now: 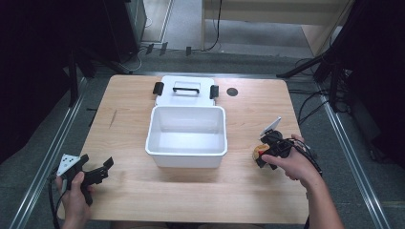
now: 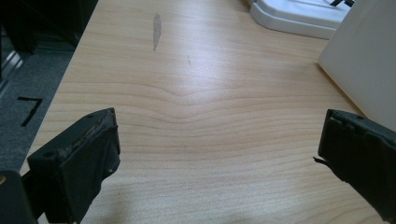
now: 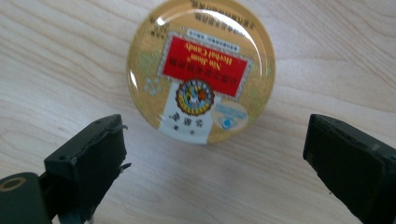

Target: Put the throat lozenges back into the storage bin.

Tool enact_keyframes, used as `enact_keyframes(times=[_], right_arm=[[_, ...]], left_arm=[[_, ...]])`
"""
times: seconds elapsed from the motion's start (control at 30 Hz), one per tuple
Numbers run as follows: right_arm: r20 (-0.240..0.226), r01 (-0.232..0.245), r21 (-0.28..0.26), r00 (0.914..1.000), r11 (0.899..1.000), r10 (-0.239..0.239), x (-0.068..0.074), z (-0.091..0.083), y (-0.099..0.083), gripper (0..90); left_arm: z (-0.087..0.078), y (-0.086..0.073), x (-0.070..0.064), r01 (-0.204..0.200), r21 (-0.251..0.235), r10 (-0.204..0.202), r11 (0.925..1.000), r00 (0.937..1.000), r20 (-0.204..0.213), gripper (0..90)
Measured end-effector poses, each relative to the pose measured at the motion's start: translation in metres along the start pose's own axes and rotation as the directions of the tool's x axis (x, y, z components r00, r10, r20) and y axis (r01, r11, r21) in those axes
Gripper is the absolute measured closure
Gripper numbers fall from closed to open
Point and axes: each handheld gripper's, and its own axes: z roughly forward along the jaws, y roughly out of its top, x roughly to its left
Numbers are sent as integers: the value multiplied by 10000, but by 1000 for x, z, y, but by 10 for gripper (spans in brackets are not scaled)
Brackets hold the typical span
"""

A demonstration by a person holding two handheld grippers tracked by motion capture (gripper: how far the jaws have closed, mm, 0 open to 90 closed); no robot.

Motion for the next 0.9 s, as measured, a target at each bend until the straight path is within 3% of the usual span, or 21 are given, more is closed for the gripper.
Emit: enact_keyframes(times=[0.43,0.53,0.9], right_arm=[[-45,-381,138,9993,9992,381,4,9,18,57],[20,-690,111,9976,9976,690,3,10,23,58],[128,-892,211,9960,9958,889,6,23,27,59]], left_arm=[[0,0,0,-4,3,4,10000,10000,17,0],[0,0,0,-6,0,6,10000,10000,-2,0],[0,0,0,7,-5,-7,10000,10000,22,0]])
